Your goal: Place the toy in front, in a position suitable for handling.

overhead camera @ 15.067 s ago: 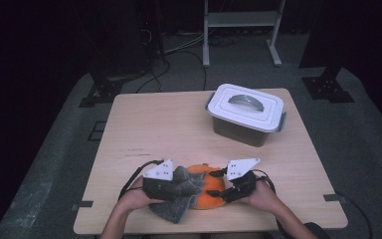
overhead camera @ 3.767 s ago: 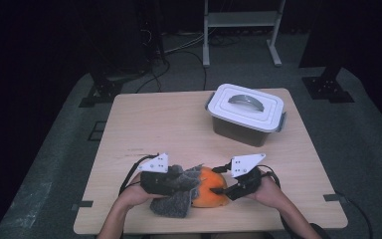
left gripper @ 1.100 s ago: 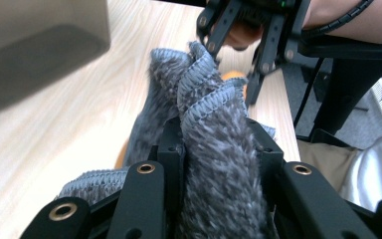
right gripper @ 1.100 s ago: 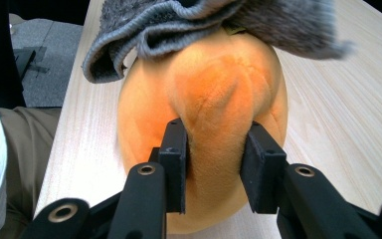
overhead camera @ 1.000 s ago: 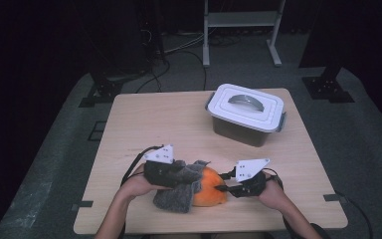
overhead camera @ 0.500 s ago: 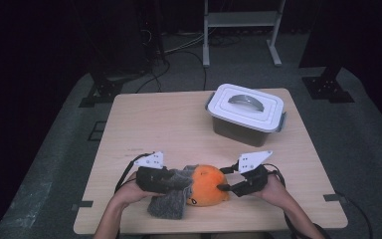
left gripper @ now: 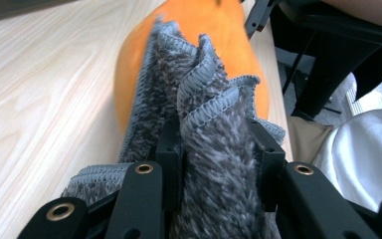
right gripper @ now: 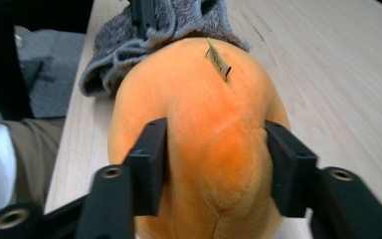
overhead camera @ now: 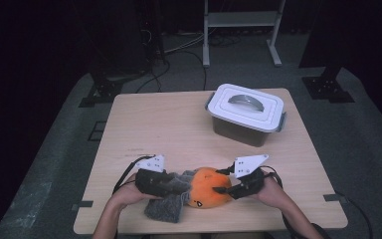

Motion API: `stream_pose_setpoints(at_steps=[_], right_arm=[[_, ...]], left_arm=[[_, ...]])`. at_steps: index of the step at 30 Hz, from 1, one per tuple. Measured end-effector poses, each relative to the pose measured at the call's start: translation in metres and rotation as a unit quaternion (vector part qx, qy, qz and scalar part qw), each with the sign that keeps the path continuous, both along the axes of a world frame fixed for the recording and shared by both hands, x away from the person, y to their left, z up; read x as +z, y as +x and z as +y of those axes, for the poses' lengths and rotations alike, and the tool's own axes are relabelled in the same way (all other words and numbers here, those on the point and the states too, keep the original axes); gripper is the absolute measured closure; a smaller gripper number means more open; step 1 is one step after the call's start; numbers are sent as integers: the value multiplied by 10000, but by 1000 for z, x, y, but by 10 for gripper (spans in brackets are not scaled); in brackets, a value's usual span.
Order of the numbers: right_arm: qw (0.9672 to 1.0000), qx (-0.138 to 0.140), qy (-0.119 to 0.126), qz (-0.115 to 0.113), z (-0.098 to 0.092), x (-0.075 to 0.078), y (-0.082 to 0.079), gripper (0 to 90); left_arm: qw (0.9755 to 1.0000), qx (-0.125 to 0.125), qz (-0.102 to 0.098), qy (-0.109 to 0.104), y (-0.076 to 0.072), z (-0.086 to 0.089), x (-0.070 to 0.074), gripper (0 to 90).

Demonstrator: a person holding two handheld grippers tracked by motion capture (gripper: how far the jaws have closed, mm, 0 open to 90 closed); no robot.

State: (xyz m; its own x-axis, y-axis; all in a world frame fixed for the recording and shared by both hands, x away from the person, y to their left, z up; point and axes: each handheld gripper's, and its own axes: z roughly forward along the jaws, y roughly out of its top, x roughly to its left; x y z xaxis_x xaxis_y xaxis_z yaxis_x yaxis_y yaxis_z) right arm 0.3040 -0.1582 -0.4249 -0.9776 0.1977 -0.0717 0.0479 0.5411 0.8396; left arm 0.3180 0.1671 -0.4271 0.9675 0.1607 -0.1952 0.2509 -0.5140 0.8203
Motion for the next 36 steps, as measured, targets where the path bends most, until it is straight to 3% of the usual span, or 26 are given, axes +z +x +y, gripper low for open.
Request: stream_pose_setpoints(at_steps=[3,7,10,12,14,16,18,20,22,24,25,28,31,34,36], right_arm=[[9994,-162,-90,-284,1,3,-4,564],[9968,-326,-4,-734,5,8,-5,584],[9943,-346,-35,-1012,11,7,-6,574],[9946,-325,-24,-989,12,6,-6,556],[9967,-290,19,-758,10,5,-6,462],[9994,-198,125,-260,5,5,-3,351],[9987,-152,403,283,-3,11,1,287],[9979,-121,478,426,-7,14,5,243],[9980,-61,281,555,-4,12,6,195],[9980,58,120,621,4,4,4,178],[9988,63,1,490,8,-1,2,210],[9997,58,-214,-99,11,2,-2,509],[9990,2,-233,-372,11,9,4,544],[9958,-126,-204,-881,14,15,9,533],[9959,-149,-134,-888,16,13,13,515]], left_arm=[[9996,99,2,-265,1,1,6,664],[9984,193,-149,-516,6,-6,21,666],[9981,130,-284,-532,10,-16,31,666],[9990,81,-340,-272,10,-24,30,666],[9995,-14,-280,-166,9,-30,24,666],[9994,-133,-232,-219,5,-33,19,668],[9992,-252,-198,-242,1,-34,16,669],[9988,-414,-125,-236,-4,-35,15,669],[9980,-593,-84,-202,-8,-38,16,669],[9980,-615,-104,-143,-9,-40,17,666],[9981,-584,-91,-145,-9,-40,17,666],[9984,-442,-63,-358,-3,-32,21,671],[9985,-182,-153,-495,5,-25,32,673],[9978,219,-351,-526,13,-23,43,669],[9979,231,-357,-492,18,-28,45,668]])
